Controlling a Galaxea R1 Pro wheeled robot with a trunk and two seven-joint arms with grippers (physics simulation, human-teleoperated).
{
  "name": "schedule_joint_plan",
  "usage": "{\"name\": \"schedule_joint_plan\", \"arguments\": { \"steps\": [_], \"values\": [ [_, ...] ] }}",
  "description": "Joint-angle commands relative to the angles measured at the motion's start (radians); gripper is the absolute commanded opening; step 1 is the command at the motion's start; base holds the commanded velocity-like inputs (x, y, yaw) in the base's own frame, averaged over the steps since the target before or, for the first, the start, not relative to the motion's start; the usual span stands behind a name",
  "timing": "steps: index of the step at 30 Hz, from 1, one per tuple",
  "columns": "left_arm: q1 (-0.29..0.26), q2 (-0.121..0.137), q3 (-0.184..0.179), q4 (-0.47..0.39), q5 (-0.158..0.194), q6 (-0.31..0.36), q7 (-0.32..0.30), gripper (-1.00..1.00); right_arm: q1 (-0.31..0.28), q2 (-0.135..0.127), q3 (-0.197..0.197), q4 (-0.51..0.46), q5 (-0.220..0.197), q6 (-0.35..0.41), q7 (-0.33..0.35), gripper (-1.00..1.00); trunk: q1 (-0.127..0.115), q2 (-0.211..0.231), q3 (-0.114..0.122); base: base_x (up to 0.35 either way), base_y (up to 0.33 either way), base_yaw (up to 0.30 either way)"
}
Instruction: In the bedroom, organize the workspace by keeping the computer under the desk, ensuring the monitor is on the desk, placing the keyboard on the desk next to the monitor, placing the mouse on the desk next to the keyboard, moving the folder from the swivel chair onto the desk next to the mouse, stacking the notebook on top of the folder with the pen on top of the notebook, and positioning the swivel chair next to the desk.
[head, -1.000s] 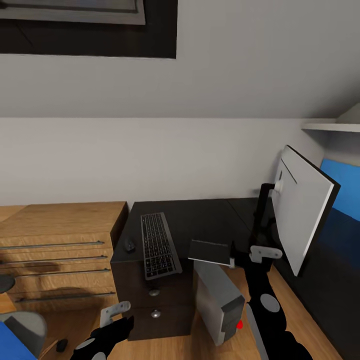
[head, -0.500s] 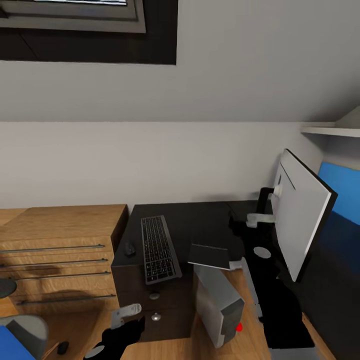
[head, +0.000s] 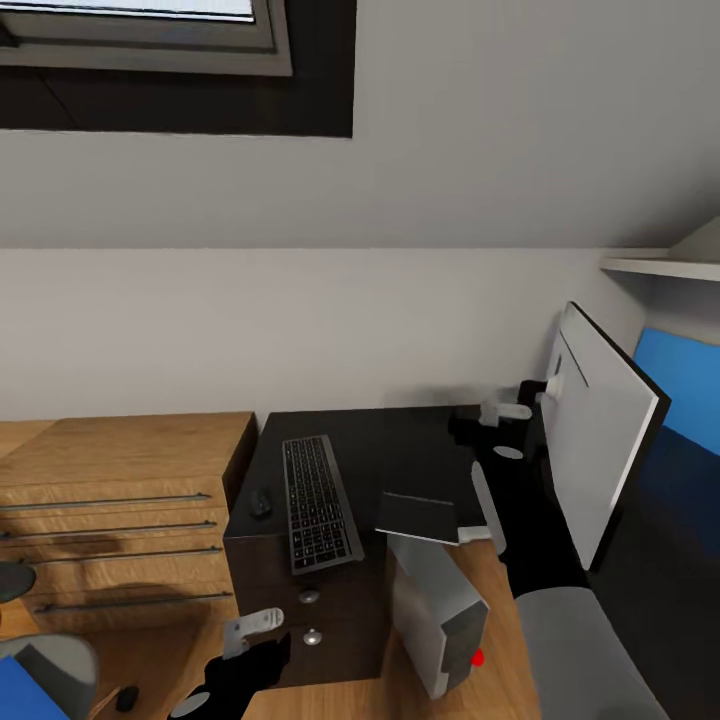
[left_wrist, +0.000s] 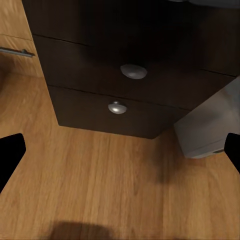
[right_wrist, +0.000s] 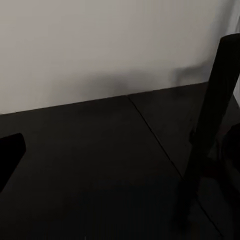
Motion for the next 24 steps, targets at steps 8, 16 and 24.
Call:
{"name": "schedule_joint_plan", "arguments": {
  "steps": [8,16,24],
  "values": [
    [-0.001,0.001,-0.003,0.002,0.007,0.0,0.008,1.0,0.129,0.001,-0.003,-0.019,0.002,-0.092,-0.005,1.0,0.0,-0.001,0.001,0.0,0.0,-0.039],
    [-0.001,0.001,-0.004,0.003,0.01,0.001,0.008,1.0,0.152,0.0,-0.003,-0.027,0.002,-0.103,-0.006,1.0,0.0,-0.001,0.009,0.0,0.0,-0.204],
    [-0.001,0.002,-0.002,0.003,0.013,0.001,0.007,1.0,0.155,0.002,-0.003,-0.024,-0.001,-0.106,-0.006,1.0,0.0,-0.001,0.017,0.0,0.0,-0.22]
  ]
}}
